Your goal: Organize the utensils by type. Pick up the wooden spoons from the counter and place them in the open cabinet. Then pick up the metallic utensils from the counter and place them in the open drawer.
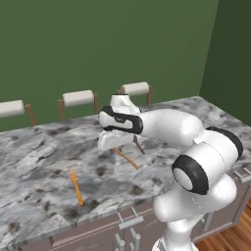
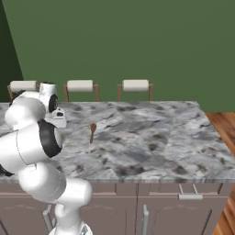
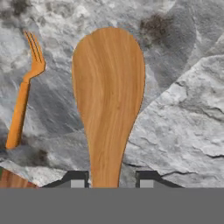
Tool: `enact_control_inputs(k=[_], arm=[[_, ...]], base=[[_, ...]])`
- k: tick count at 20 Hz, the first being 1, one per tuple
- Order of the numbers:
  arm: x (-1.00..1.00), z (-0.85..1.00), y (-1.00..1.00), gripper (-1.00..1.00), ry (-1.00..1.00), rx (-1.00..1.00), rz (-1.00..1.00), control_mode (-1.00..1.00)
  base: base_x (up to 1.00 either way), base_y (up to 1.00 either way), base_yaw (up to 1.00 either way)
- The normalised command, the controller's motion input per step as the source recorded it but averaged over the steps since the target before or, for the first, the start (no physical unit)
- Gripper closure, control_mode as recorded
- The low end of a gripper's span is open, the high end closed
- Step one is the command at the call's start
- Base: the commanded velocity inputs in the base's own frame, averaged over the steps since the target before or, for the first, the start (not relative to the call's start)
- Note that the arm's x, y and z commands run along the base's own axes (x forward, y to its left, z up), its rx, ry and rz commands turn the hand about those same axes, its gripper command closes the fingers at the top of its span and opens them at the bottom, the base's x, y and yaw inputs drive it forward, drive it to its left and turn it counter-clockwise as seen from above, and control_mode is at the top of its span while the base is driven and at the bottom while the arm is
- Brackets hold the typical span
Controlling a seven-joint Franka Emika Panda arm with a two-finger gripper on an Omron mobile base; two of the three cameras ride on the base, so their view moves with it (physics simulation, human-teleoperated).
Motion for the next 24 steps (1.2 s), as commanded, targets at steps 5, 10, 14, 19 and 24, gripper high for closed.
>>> enact_control_inputs(k=[5, 10, 14, 19, 24], arm=[[-0.42, 0.50, -0.10, 1.00, -0.29, -0.11, 0.53, -1.00], [-0.59, 0.49, -0.25, 1.00, -0.39, -0.07, 0.56, -1.00], [-0.42, 0.52, -0.29, 1.00, -0.30, 0.00, 0.47, -1.00], [-0.36, 0.59, -0.27, 1.00, -0.13, 0.00, 0.36, -1.00], [-0.38, 0.43, -0.13, 1.00, -0.04, 0.00, 0.22, -1.00]], base=[[0.00, 0.00, 0.00], [0.00, 0.00, 0.00], [0.00, 0.00, 0.00], [0.00, 0.00, 0.00], [0.00, 0.00, 0.00]])
